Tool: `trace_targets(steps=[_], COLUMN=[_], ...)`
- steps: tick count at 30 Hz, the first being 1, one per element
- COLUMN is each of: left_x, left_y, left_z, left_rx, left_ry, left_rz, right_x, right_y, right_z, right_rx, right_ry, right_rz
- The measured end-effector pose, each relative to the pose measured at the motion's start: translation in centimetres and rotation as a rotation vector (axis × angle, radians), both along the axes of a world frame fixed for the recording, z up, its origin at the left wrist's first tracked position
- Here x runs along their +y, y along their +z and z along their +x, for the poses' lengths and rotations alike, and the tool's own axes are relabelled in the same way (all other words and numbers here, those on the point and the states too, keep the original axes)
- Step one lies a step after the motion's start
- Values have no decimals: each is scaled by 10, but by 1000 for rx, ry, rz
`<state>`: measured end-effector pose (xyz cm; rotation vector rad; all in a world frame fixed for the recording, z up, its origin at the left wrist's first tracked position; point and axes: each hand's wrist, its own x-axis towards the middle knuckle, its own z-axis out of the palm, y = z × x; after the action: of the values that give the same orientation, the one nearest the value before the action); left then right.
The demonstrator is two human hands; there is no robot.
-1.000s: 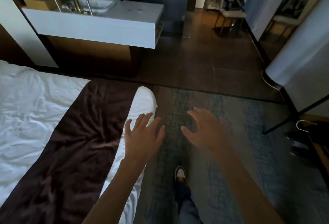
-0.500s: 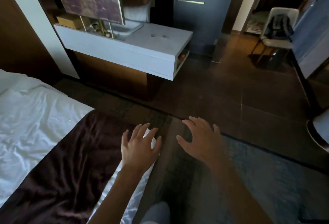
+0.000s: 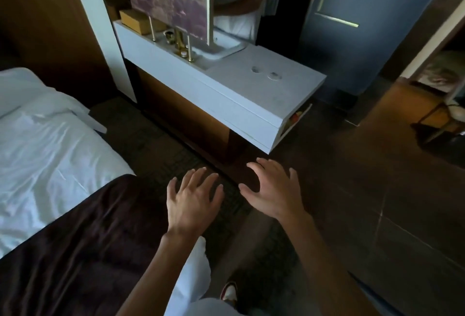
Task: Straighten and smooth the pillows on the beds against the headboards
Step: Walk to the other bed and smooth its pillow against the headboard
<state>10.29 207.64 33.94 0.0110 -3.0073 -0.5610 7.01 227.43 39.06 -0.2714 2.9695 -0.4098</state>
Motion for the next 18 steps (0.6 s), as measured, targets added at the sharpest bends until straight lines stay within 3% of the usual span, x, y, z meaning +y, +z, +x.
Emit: trace_targets(steps=[18], left_x=[-76], left_y=[-11], left_z=[-285], left_rx=[-51], left_ry=[586], left_rz=[24], right_x=[-128], right_y=[-39], right_z=[-393], right_rx=[1], right_ry=[517], right_rz=[-101])
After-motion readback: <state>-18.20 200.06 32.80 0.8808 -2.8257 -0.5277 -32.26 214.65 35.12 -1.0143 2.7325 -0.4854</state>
